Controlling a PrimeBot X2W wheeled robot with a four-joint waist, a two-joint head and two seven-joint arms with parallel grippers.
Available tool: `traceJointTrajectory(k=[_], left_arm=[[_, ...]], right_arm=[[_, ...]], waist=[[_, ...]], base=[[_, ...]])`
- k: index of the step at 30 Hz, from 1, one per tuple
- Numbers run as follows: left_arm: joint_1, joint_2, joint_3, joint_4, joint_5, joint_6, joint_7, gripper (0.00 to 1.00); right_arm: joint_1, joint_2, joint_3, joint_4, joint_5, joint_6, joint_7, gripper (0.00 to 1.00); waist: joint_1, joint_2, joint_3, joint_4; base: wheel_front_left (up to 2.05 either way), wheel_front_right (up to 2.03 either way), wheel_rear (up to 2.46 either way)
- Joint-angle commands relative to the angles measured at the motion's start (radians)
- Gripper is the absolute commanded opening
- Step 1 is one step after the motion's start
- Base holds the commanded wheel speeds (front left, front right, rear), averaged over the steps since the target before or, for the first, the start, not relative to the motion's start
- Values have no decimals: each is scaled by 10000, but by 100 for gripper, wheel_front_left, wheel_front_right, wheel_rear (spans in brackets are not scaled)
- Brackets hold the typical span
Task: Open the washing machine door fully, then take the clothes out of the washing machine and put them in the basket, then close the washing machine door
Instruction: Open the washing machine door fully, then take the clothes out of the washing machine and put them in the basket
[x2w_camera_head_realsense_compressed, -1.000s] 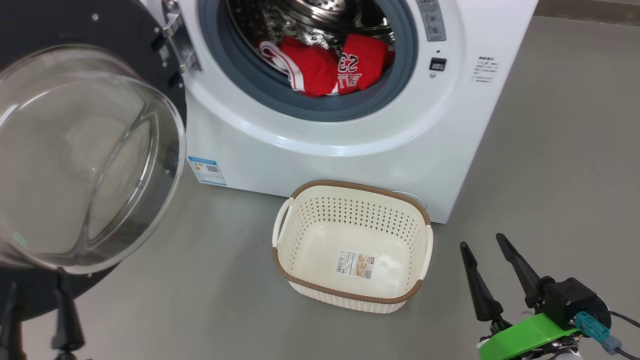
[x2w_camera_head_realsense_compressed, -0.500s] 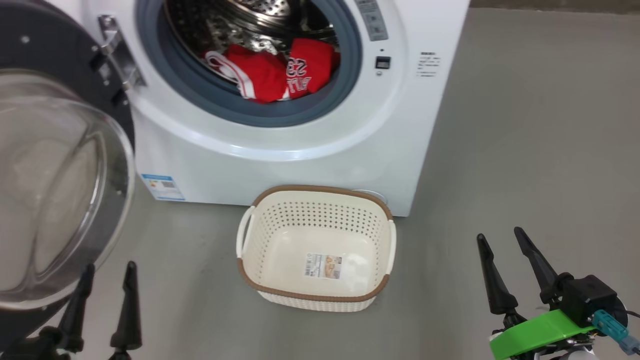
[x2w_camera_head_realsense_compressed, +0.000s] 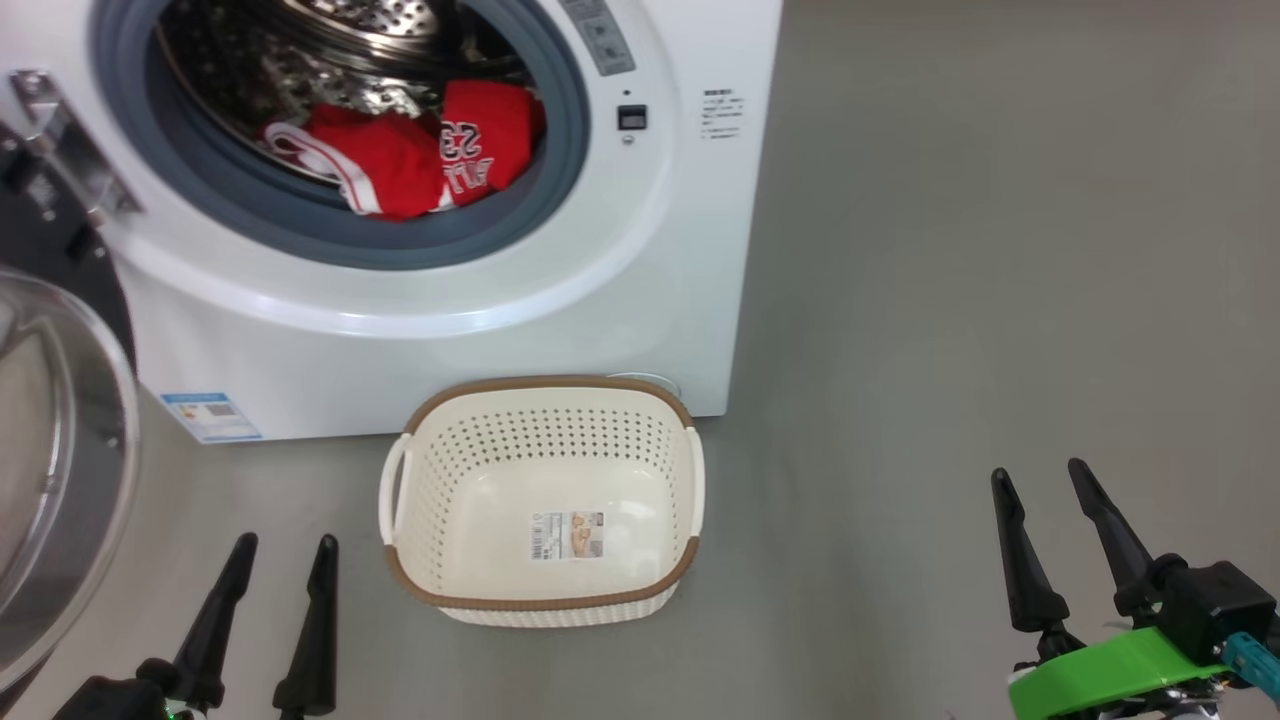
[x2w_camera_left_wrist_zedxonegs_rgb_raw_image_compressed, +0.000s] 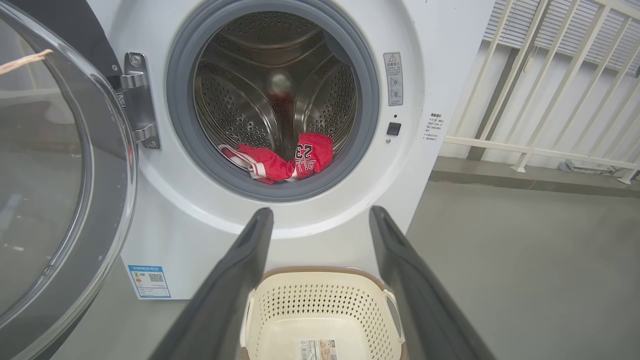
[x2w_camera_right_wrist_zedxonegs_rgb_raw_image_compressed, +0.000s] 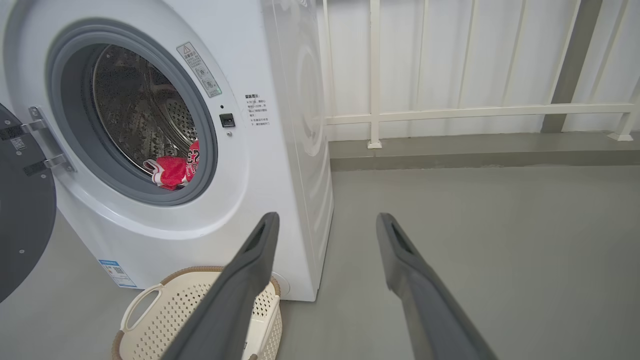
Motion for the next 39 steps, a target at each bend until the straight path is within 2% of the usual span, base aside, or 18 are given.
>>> traceJointTrajectory(k=[1, 10, 30, 39], left_arm=[[-135, 196, 322, -272, -22, 14, -51, 100], [-150, 227, 177, -242, -124, 13, -51, 100], [-327, 283, 169, -103, -639, 13, -51, 100], [-444, 471, 18, -152, -869, 13, -51, 100]], right_arm=[[-31, -36, 151, -293, 38, 65, -65, 100], [66, -35, 18, -303, 45, 65, -65, 100], [-71, -34, 103, -298, 121, 65, -65, 100], [-212, -34, 181, -279, 124, 65, -65, 100]], waist=[[0, 0, 81, -267], [0, 0, 12, -485], [0, 0, 134, -379], [0, 0, 286, -368]], base=[[0, 0, 0], [0, 0, 0], [0, -1, 0], [75, -81, 6]])
